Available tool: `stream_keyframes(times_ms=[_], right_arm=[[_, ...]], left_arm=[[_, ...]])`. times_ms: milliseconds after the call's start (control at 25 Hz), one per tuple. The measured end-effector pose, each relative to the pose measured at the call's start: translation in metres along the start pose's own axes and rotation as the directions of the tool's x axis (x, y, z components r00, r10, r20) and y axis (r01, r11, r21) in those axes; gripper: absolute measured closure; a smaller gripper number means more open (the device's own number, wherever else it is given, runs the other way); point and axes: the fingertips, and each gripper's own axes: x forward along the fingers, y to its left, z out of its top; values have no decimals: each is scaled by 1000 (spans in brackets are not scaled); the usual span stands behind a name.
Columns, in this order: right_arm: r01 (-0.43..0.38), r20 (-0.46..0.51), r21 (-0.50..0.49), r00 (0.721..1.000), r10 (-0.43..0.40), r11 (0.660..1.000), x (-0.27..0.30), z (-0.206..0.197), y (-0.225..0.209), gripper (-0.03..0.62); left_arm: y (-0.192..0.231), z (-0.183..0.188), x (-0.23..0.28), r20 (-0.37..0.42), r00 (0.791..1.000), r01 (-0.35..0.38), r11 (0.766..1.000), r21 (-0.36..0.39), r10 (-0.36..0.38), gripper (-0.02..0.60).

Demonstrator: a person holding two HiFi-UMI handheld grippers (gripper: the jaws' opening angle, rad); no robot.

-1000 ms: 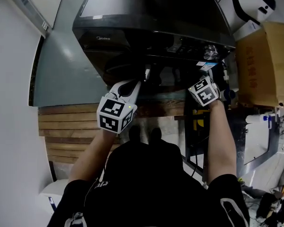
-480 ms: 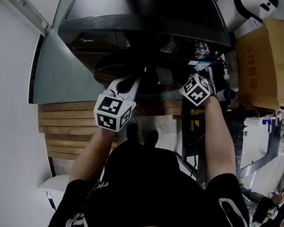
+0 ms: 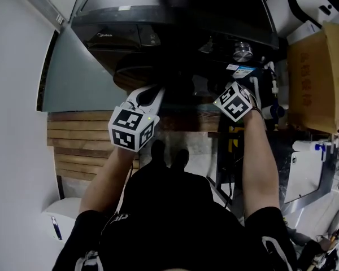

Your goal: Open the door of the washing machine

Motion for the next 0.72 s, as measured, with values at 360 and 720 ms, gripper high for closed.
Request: stream_keyframes(times_ms=[360,720], right_arm=[[17,120,116,992,-31,993,-27,-9,69,467],[30,145,227,987,-64,974,-40,-4,109,470]], left_arm=[[-32,-9,-32,30,999,-42,999,-28,43,572],[-57,-33,-57,-13,997,-70,997,-32,70,558]])
